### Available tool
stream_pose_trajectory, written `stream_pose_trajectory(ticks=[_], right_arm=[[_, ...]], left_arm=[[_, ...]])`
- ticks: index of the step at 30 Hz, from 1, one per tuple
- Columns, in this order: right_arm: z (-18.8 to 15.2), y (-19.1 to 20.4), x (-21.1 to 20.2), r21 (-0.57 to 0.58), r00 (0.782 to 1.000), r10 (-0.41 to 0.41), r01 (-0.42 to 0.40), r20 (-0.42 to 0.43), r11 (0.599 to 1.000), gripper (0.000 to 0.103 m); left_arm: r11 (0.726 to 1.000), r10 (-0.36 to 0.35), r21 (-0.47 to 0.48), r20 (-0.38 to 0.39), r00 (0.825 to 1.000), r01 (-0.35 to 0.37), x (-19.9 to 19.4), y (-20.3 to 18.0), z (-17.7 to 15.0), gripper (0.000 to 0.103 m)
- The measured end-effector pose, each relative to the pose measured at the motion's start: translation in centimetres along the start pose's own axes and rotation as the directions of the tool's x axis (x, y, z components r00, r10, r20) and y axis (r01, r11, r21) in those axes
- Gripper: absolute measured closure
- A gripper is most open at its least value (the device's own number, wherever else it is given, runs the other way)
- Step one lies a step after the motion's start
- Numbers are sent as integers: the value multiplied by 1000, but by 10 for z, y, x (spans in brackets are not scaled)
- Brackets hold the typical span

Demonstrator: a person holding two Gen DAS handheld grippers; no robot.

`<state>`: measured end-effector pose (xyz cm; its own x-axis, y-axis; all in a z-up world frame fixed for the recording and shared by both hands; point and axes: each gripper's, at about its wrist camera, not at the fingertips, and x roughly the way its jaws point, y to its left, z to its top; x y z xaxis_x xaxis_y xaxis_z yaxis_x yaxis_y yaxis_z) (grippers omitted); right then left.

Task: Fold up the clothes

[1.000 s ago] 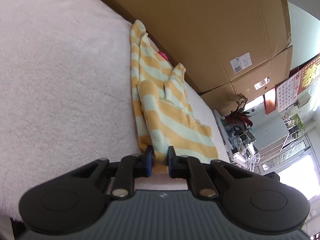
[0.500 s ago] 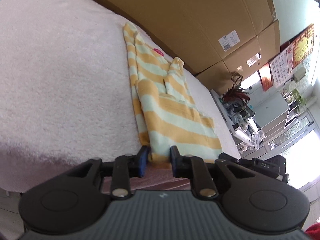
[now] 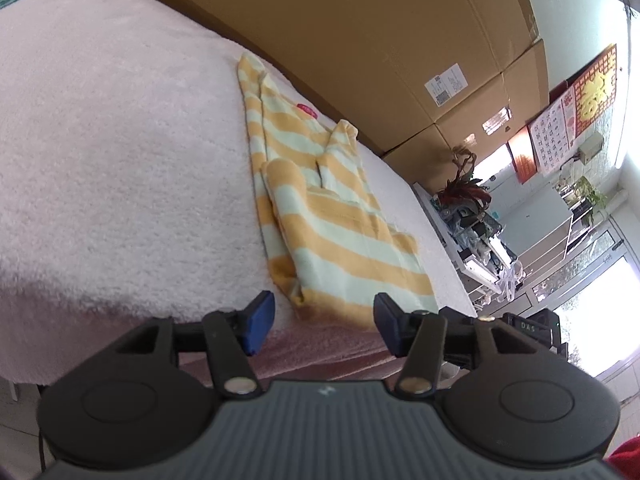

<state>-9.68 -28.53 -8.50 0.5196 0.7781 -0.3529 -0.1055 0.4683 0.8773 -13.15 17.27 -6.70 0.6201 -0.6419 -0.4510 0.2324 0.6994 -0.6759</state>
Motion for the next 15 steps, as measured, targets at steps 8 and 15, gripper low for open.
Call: stream_pose_trajectory(ticks=[8, 15], right_arm=[[3, 1, -1, 35, 1000, 23, -22, -11, 999, 88], [20, 10, 0, 103, 994, 108, -108, 8, 989, 88]], left_arm=[[1000, 23, 20, 3, 1000, -23, -1, -10, 2, 94], [1000, -26, -13, 70, 997, 27, -5, -16, 24, 94]])
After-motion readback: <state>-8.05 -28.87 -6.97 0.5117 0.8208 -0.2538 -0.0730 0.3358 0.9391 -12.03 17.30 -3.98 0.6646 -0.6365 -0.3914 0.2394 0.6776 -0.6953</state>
